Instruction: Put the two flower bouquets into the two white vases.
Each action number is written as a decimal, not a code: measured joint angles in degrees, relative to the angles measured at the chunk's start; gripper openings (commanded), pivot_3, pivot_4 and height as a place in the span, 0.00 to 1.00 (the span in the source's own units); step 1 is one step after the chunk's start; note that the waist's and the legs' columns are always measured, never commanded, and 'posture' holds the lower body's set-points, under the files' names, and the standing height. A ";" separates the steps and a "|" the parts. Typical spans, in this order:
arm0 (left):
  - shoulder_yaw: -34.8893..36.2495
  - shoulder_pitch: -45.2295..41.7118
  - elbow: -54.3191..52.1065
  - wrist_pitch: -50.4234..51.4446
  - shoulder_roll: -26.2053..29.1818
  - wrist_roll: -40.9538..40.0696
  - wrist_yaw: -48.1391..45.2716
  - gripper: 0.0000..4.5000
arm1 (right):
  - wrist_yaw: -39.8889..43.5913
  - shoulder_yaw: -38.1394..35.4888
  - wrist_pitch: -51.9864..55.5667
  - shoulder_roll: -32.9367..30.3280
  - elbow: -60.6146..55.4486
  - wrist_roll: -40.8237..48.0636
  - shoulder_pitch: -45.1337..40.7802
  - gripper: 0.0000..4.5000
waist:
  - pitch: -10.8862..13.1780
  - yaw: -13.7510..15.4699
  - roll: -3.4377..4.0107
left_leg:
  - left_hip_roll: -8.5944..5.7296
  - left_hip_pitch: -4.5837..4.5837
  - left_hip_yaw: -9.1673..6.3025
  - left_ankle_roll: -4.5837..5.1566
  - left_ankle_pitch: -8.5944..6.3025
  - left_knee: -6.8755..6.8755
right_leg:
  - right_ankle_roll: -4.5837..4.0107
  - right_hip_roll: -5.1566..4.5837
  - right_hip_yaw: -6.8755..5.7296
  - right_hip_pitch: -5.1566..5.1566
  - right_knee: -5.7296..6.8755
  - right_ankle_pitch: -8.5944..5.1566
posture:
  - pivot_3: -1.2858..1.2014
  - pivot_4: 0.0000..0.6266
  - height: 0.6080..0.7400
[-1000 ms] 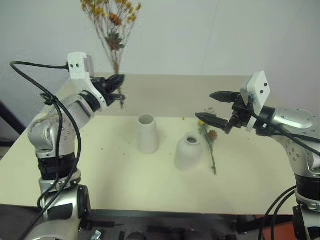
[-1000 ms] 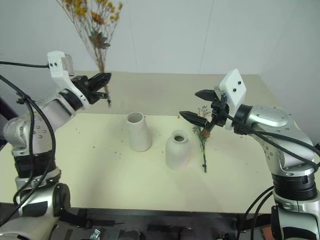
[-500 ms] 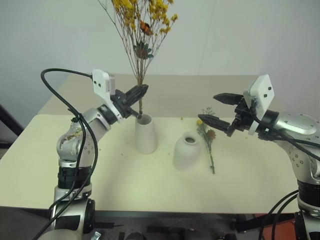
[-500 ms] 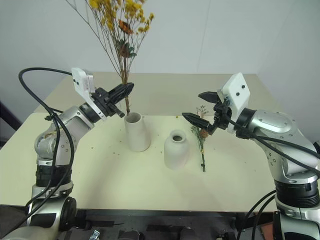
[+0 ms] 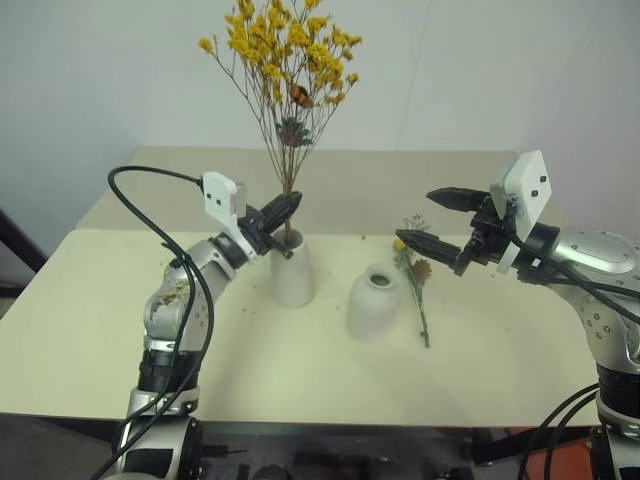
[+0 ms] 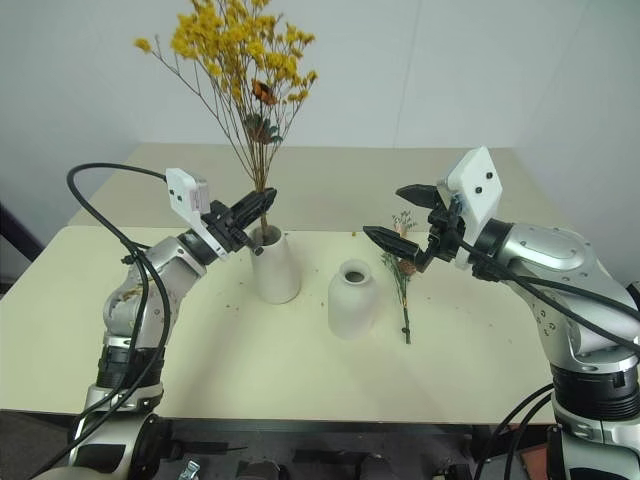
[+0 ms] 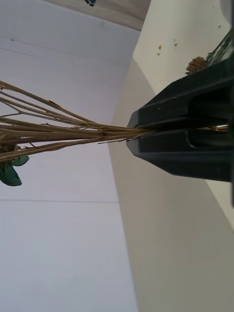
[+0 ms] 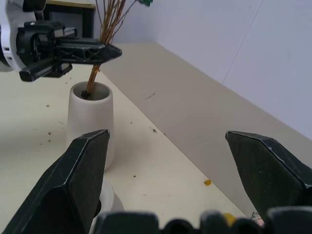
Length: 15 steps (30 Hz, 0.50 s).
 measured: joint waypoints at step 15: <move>2.65 8.15 -11.50 7.92 4.86 -2.35 3.87 0.97 | -0.04 -0.78 -0.01 -0.06 -0.13 0.03 0.43 1.00 | 0.00 -0.22 0.00 | 0.05 0.03 0.00 0.03 -0.02 0.00 | 0.00 0.04 0.02 0.00 0.00 0.00 | 0.52 0.24 1.00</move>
